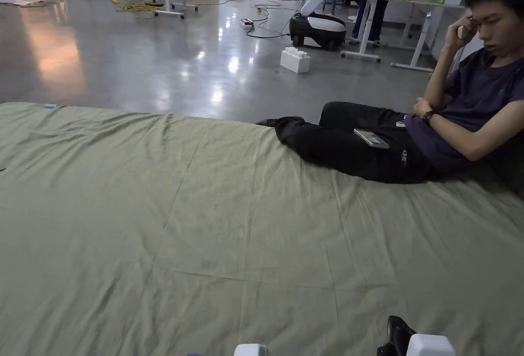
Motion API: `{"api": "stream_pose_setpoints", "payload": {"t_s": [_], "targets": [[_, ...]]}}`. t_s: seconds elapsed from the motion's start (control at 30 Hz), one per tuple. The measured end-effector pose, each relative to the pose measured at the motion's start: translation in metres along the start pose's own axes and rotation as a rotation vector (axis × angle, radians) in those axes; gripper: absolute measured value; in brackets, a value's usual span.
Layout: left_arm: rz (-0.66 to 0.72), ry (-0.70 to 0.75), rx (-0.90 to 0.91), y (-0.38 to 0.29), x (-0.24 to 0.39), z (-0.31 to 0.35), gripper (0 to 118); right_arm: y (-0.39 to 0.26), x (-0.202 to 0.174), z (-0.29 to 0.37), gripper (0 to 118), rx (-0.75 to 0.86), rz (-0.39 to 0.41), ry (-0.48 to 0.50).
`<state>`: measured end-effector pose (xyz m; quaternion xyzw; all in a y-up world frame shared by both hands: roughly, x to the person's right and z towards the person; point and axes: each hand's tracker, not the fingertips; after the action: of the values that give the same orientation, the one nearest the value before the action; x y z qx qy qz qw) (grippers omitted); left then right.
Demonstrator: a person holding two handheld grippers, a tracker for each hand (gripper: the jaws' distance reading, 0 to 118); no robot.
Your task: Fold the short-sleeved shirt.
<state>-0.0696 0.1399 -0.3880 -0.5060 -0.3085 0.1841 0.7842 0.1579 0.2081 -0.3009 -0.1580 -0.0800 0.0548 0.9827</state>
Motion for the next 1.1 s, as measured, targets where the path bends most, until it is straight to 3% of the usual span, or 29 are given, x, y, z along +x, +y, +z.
{"api": "stream_pose_setpoints", "payload": {"t_s": [0.17,0.37,0.6,0.83,0.9,1.1], "targets": [[-0.093,0.01,0.202,0.027,-0.001,0.066,5,0.016,-0.003,-0.002,2,0.058,-0.001,-0.003],[-0.292,0.343,0.565,0.048,-0.003,0.137,5,0.042,-0.011,-0.006,2,0.132,-0.009,-0.019],[-0.326,0.619,0.881,0.052,-0.011,0.186,5,0.069,-0.018,-0.008,2,0.219,-0.023,-0.05],[-0.296,0.641,0.892,0.044,-0.028,0.199,5,0.067,-0.024,-0.003,2,0.178,-0.022,-0.016],[-0.289,0.64,0.846,0.036,-0.038,0.197,5,0.049,-0.035,0.001,2,0.082,-0.057,0.045],[-0.212,0.641,0.73,0.0,-0.069,0.182,5,-0.014,-0.098,0.017,2,-0.07,0.038,0.21]]}}
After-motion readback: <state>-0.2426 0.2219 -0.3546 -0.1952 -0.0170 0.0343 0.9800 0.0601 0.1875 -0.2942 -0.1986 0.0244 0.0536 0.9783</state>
